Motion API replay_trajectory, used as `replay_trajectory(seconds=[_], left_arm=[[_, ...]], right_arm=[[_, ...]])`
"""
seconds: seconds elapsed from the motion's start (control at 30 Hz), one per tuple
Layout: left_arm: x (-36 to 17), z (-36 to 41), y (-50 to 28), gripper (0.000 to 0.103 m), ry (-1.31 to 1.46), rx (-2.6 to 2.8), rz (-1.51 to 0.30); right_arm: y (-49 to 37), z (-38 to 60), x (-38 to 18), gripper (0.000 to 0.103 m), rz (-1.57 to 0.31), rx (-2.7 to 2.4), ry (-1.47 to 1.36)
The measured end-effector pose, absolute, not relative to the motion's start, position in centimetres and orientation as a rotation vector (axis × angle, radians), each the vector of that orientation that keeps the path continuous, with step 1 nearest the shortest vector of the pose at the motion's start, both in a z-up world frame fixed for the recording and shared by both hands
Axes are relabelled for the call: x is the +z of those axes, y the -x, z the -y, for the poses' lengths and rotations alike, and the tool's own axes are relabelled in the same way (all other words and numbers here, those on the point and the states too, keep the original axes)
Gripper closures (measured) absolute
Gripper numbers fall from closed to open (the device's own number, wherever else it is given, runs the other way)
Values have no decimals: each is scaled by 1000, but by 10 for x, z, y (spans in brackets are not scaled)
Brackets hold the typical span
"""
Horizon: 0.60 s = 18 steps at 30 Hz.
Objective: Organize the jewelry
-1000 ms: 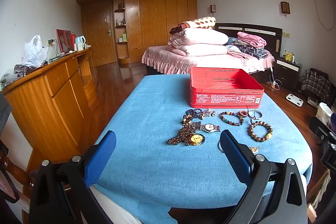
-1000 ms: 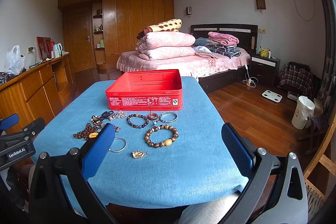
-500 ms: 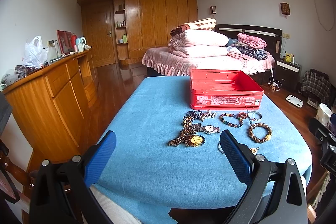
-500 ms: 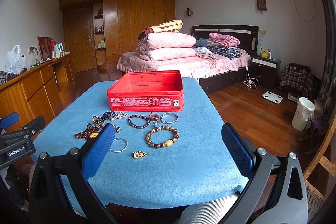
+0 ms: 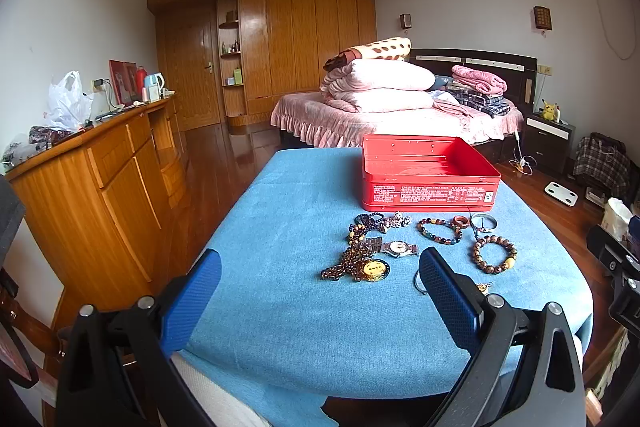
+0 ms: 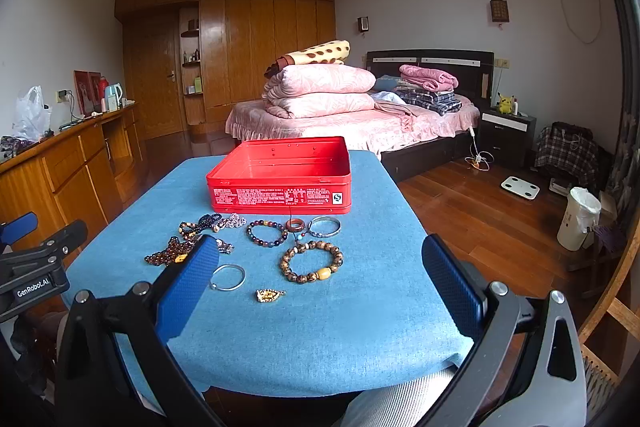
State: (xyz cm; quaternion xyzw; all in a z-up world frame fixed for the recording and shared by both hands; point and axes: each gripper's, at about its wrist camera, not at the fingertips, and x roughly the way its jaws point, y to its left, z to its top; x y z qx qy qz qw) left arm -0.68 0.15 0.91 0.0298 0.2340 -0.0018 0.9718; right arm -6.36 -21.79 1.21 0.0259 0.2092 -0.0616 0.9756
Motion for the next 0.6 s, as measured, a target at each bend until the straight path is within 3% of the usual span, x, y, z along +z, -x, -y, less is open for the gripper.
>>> replay_trajectory(seconds=[0.6], left_arm=[[11, -1, 8, 6, -61, -1, -467]], right_arm=[[64, 217, 13, 5, -418, -123, -52]])
